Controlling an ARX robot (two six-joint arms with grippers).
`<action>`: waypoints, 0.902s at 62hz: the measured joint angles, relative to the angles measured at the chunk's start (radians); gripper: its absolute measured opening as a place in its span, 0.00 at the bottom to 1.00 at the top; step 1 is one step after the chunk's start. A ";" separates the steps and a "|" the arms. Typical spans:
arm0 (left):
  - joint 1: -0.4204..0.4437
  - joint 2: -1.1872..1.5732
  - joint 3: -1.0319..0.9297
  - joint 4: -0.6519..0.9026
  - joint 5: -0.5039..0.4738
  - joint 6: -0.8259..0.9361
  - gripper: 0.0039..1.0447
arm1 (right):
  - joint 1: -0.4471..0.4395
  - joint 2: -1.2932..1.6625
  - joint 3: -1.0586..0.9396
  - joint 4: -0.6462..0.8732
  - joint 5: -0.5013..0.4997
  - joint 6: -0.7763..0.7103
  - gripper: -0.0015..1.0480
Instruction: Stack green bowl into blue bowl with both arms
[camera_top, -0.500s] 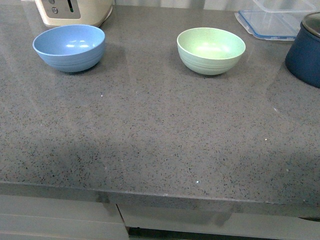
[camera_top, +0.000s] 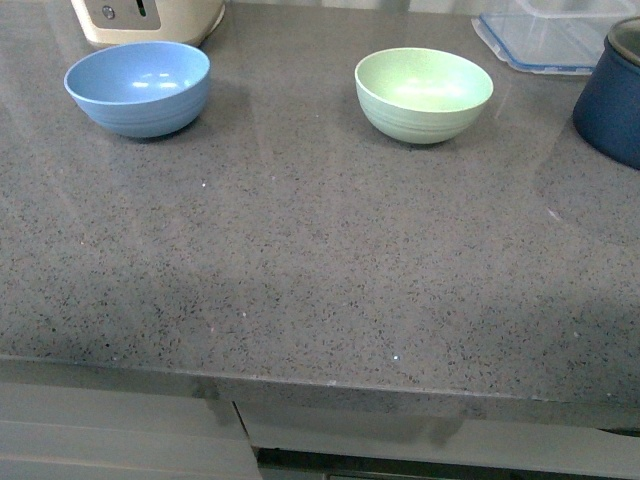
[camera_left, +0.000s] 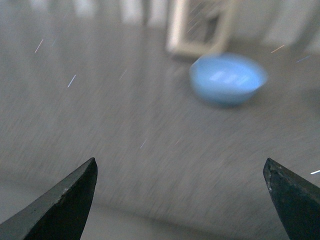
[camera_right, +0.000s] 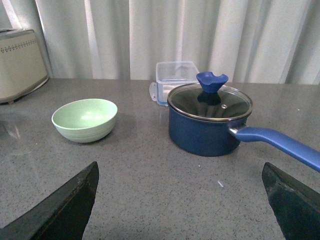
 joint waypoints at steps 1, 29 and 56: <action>0.005 0.005 0.000 0.002 -0.006 -0.003 0.94 | 0.000 0.000 0.000 0.000 0.000 0.000 0.90; 0.387 0.522 0.201 0.409 0.429 0.126 0.94 | 0.000 0.000 0.000 -0.001 0.003 0.001 0.90; 0.315 1.148 0.665 0.414 0.525 0.138 0.94 | 0.000 0.000 0.000 -0.001 0.003 0.001 0.90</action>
